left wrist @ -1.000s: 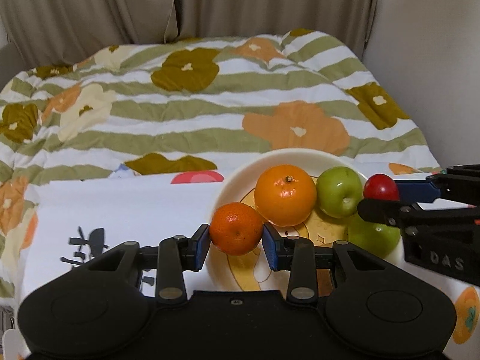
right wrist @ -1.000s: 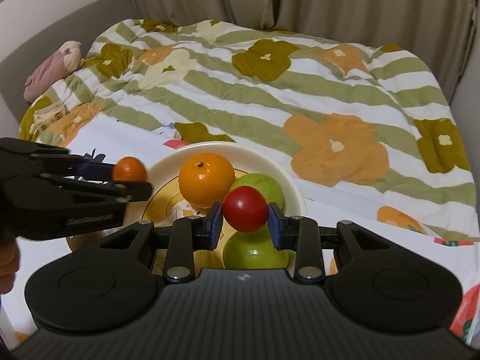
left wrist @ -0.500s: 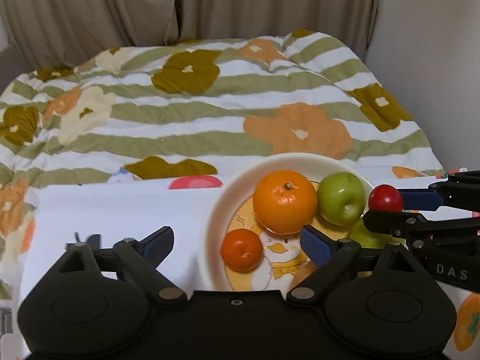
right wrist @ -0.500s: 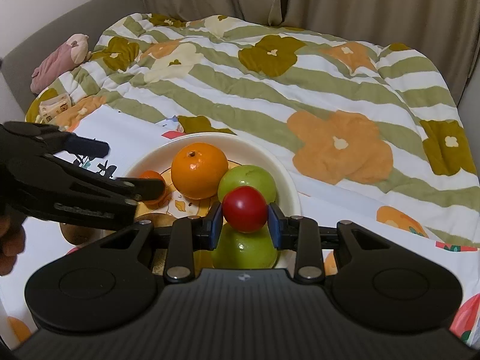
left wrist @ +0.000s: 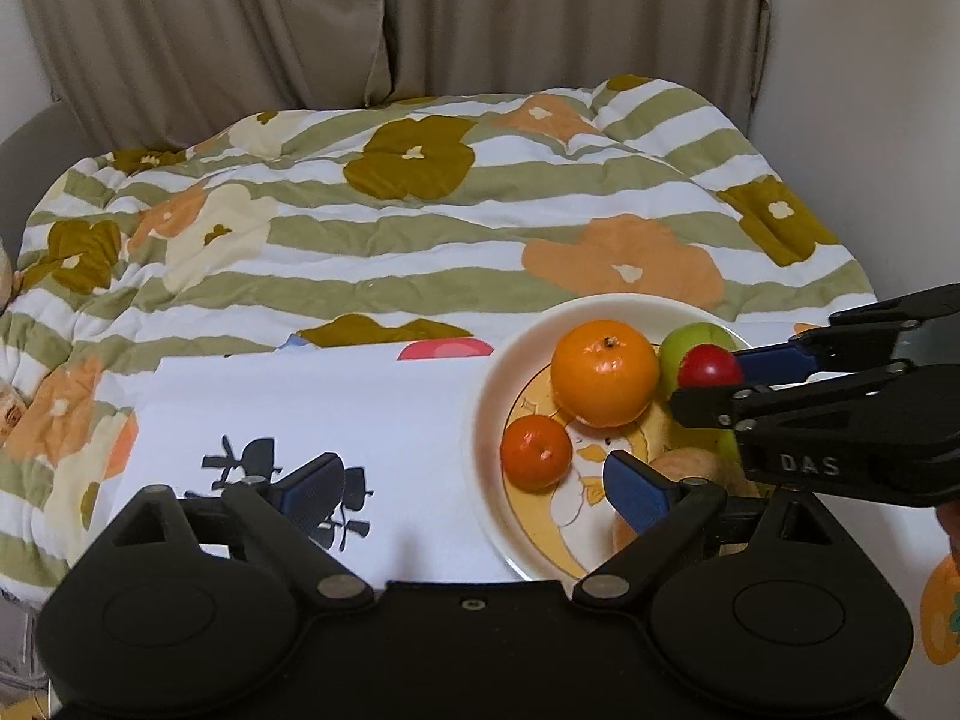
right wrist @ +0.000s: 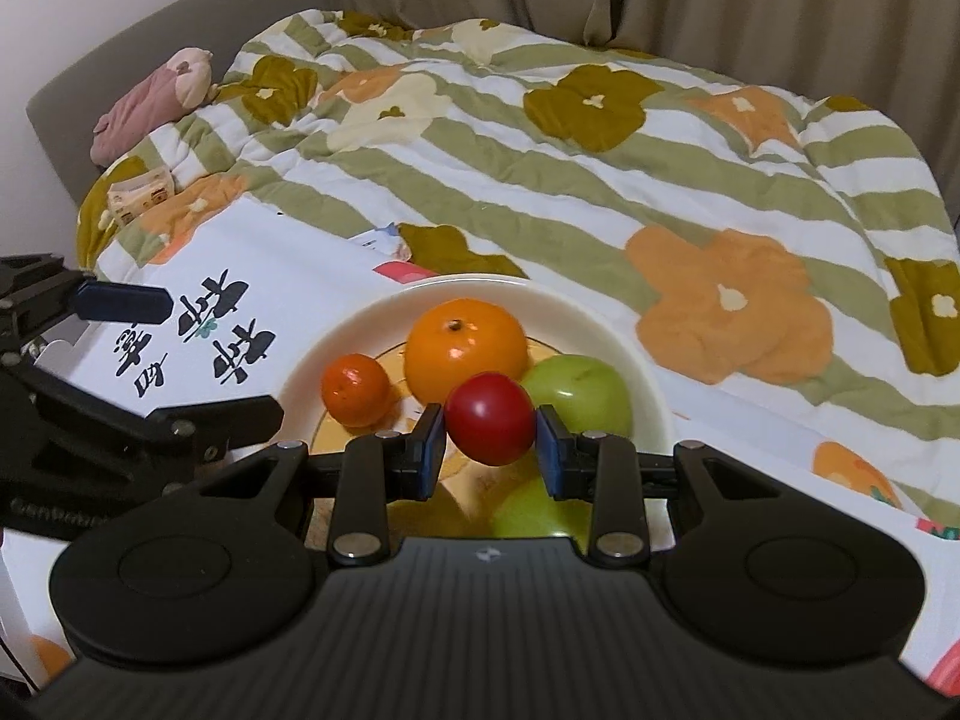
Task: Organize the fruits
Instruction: 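Open the left tool in the bowl while the right tool lowers and releases the tomato there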
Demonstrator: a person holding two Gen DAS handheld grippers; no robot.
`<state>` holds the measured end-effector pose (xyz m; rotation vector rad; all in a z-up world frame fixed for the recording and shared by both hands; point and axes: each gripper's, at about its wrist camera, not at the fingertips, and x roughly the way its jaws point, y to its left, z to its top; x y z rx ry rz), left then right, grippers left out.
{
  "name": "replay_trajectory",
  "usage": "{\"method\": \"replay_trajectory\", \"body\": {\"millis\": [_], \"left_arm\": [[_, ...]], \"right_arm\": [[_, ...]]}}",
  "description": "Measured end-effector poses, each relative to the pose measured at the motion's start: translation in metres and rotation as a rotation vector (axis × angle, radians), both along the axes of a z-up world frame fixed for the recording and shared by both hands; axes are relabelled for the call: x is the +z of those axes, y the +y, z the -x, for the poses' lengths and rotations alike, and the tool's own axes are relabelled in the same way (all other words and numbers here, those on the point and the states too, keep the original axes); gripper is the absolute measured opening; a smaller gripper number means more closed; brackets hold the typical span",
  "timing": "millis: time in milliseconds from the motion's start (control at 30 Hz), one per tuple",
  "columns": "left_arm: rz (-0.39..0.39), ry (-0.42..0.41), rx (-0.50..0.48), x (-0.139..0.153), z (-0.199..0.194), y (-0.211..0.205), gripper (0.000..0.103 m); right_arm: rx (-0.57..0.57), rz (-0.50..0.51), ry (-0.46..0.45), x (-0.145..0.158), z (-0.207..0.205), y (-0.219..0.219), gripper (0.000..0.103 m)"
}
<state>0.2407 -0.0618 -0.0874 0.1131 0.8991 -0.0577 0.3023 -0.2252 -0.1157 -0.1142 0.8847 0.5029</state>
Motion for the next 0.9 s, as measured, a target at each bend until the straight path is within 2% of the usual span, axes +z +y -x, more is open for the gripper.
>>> {"method": "replay_trajectory", "body": {"millis": [400,467,500,533,600,900], "left_arm": [[0.011,0.009,0.041,-0.003,0.016,0.012,0.096],[0.01,0.008,0.039,-0.002,0.018,0.013,0.096],[0.01,0.007,0.039,-0.002,0.019,0.013,0.096],[0.009,0.005,0.039,-0.001,0.021,0.013,0.096],[0.008,0.001,0.039,0.0,0.024,0.013,0.096],[0.008,-0.024,0.046,0.006,0.036,0.015,0.096]], "right_arm": [[0.01,0.009,0.02,-0.008,0.0,0.012,0.049],[0.006,0.006,0.013,-0.007,0.002,0.011,0.063],[0.003,0.004,0.007,-0.005,0.002,0.011,0.077],[0.001,0.0,-0.004,-0.003,0.005,0.011,0.084],[-0.002,-0.004,-0.026,0.001,0.008,0.009,0.087],[-0.026,0.008,-0.042,0.009,0.024,0.005,0.087]]}}
